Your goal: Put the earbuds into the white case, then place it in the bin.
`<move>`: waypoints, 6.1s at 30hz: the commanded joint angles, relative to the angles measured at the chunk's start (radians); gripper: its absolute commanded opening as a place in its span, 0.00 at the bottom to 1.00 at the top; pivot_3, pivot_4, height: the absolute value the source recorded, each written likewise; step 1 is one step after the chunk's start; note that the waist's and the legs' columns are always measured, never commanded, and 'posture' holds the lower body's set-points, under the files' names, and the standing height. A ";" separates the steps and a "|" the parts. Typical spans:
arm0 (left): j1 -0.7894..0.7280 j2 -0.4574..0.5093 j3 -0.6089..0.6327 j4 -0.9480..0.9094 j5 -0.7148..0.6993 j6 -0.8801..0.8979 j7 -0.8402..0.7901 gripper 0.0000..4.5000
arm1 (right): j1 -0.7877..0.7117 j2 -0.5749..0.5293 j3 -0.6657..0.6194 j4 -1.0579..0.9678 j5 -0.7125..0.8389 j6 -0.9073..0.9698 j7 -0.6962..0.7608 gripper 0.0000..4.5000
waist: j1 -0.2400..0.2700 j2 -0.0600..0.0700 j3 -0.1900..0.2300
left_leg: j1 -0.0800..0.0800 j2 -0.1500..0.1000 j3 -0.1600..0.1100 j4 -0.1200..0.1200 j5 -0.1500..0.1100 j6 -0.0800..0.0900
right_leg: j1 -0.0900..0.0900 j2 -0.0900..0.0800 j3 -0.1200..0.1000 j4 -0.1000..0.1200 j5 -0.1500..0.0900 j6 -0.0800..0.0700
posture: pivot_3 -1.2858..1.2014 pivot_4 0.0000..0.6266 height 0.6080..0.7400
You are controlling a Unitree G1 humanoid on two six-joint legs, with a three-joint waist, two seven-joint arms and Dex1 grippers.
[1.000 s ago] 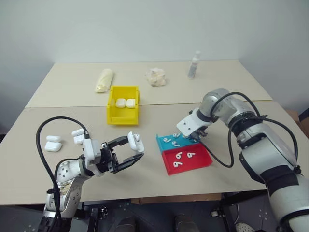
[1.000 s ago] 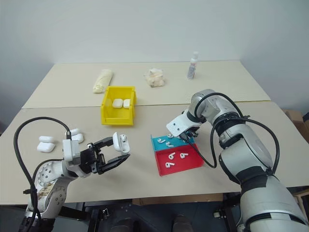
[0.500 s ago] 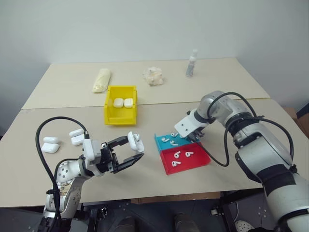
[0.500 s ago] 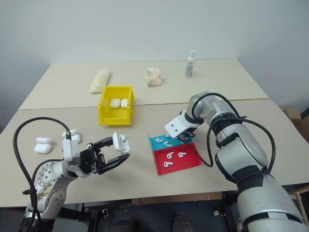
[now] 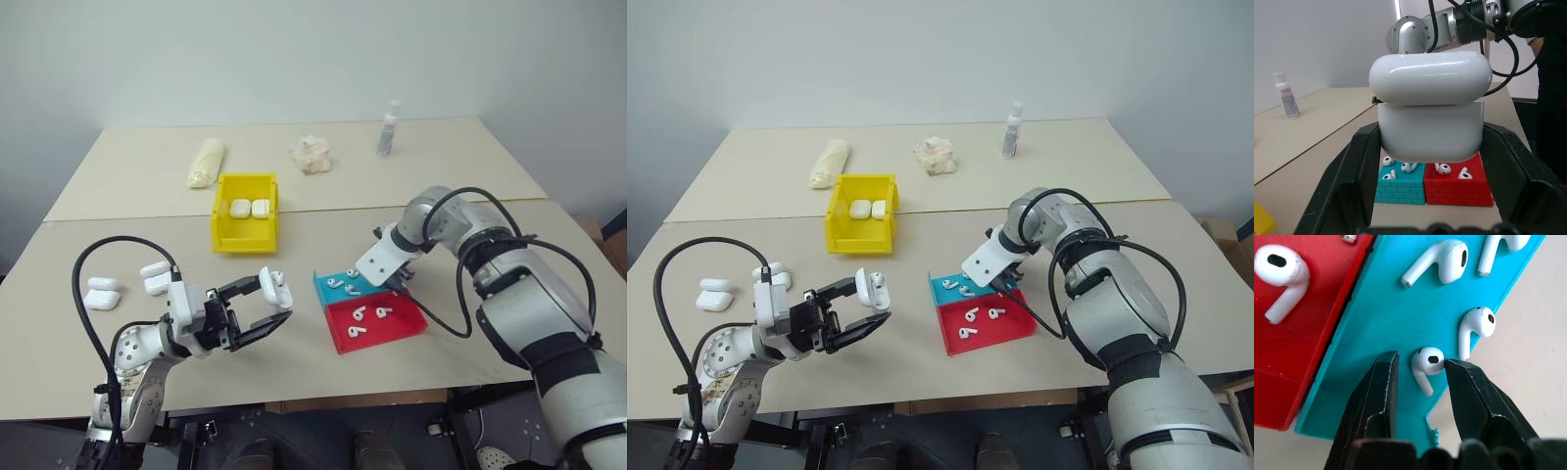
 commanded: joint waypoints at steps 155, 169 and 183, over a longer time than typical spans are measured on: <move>-0.387 -0.190 -0.144 0.004 -0.116 0.138 -0.060 0.61 | 1.037 -0.092 -0.823 -1.924 1.604 1.297 -0.529 0.52 | 0.033 -0.001 -0.001 | -0.006 0.002 -0.004 0.012 -0.004 0.007 | 0.002 0.004 -0.001 -0.004 0.000 0.000 | 0.52 0.24 1.00; -0.419 -0.232 -0.197 0.168 0.100 0.010 0.010 0.61 | 0.889 -0.311 -0.894 -1.850 1.579 1.323 -0.468 0.39 | 0.034 -0.001 -0.001 | -0.006 0.001 -0.003 0.013 -0.004 0.007 | 0.002 0.004 -0.001 -0.004 0.000 0.000 | 0.52 0.24 1.00; -0.450 -0.306 -0.267 0.257 0.244 -0.090 0.111 0.61 | 0.649 -0.393 -0.584 -1.812 1.220 1.355 -0.455 0.00 | 0.035 -0.001 -0.001 | -0.008 0.002 -0.003 0.013 -0.004 0.008 | 0.000 0.004 -0.001 -0.004 0.000 0.000 | 0.52 0.24 1.00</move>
